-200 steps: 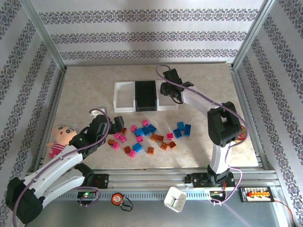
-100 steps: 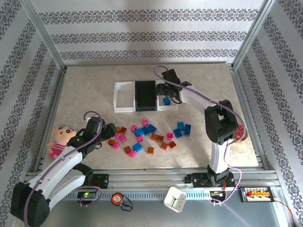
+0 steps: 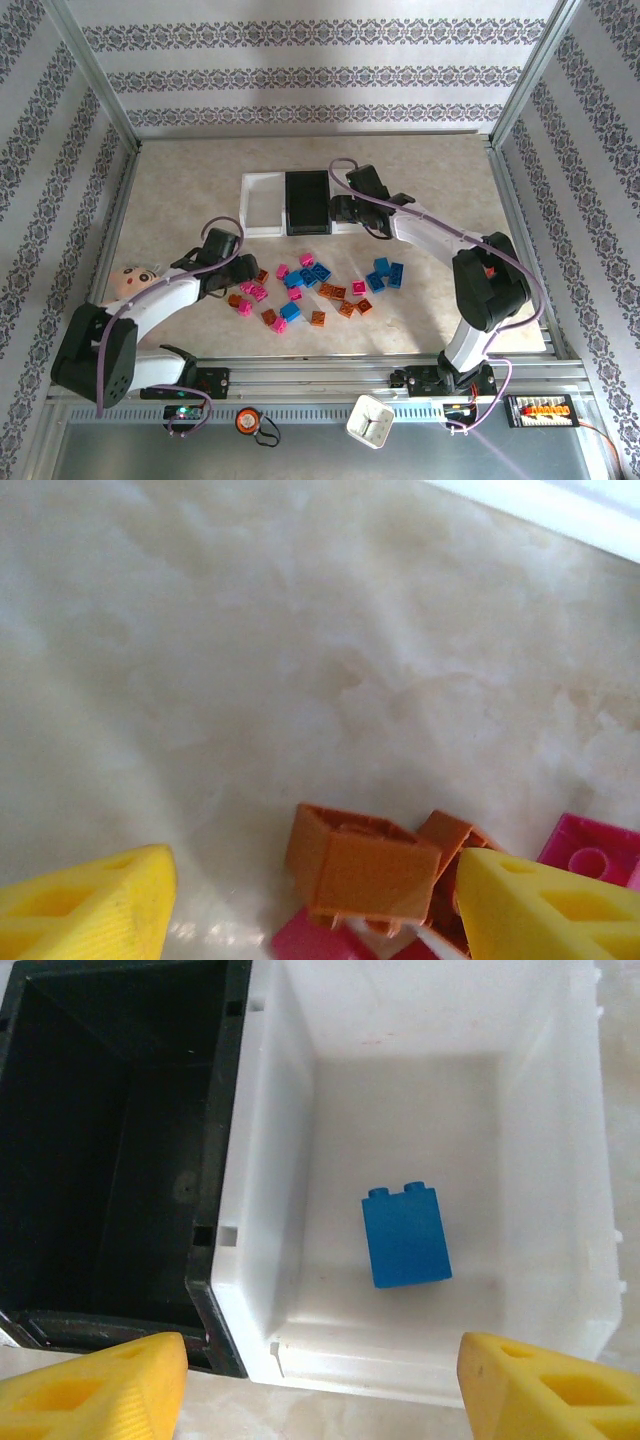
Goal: Sort the legos into containers by color
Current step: Pick up the lego from the center of the table, then place the lego in the container.
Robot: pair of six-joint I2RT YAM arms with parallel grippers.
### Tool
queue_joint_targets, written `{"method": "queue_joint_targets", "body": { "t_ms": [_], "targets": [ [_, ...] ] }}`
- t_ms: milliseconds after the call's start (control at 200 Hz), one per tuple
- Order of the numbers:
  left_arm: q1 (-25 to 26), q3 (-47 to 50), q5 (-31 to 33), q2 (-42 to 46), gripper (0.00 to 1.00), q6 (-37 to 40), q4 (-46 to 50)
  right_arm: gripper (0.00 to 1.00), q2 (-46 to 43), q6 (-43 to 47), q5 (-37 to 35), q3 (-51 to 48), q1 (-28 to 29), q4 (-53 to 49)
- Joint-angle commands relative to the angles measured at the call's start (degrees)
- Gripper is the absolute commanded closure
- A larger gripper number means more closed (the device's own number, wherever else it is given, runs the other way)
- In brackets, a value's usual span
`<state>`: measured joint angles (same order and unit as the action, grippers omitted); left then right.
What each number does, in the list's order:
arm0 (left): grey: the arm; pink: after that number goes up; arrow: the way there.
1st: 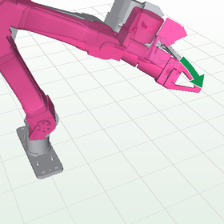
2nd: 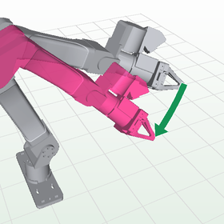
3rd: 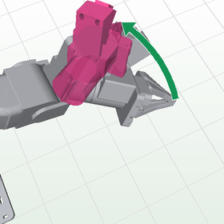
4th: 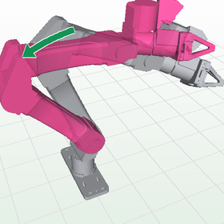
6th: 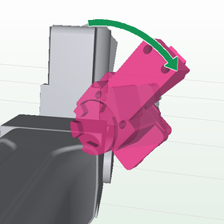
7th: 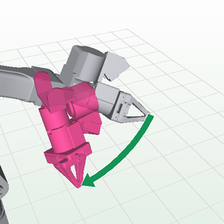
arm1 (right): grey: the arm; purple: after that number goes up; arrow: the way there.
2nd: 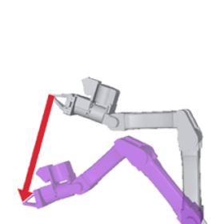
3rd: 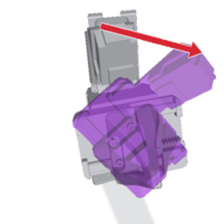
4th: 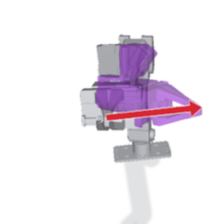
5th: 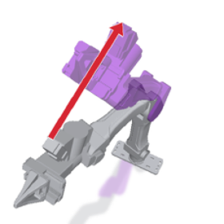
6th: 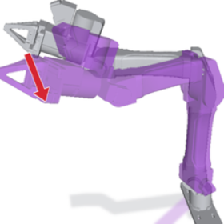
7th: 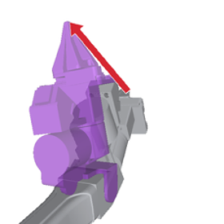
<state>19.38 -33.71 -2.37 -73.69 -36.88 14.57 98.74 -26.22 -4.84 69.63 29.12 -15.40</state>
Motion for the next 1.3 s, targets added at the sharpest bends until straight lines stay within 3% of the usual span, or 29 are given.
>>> {"method": "queue_joint_targets", "body": {
  "t_ms": [0,270,415,505,775,974,1294],
  "targets": [
    [1.3,-2.5,2.0,-2.6,0.30,3.7,-2.5,0.28,-2.5,-1.2,0.2,-1.3,0.0,1.7],
    [2.5,-2.5,3.1,-6.0,0.41,4.2,-2.1,0.28,-3.5,-1.6,-0.2,-2.3,-0.3,2.0],
    [3.8,-1.6,4.4,-5.7,0.41,3.8,-1.4,0.28,-3.8,-1.8,-0.3,-2.4,-0.5,1.9],
    [3.9,-0.7,4.7,-5.6,0.53,3.6,-1.8,0.28,-4.0,-2.0,-0.5,-2.5,-0.6,2.0],
    [3.9,-2.2,5.3,-1.9,0.71,4.1,0.0,0.28,-5.3,-2.5,-0.8,-3.2,-0.6,1.9],
    [3.7,-12.7,6.2,-0.4,0.72,6.7,2.3,0.29,-7.5,-3.1,-0.8,-5.7,-0.6,2.3],
    [-0.6,-34.5,7.9,-22.4,0.73,11.1,1.5,0.29,-13.1,-4.7,-0.9,-13.3,-0.3,1.7]
  ]
}}
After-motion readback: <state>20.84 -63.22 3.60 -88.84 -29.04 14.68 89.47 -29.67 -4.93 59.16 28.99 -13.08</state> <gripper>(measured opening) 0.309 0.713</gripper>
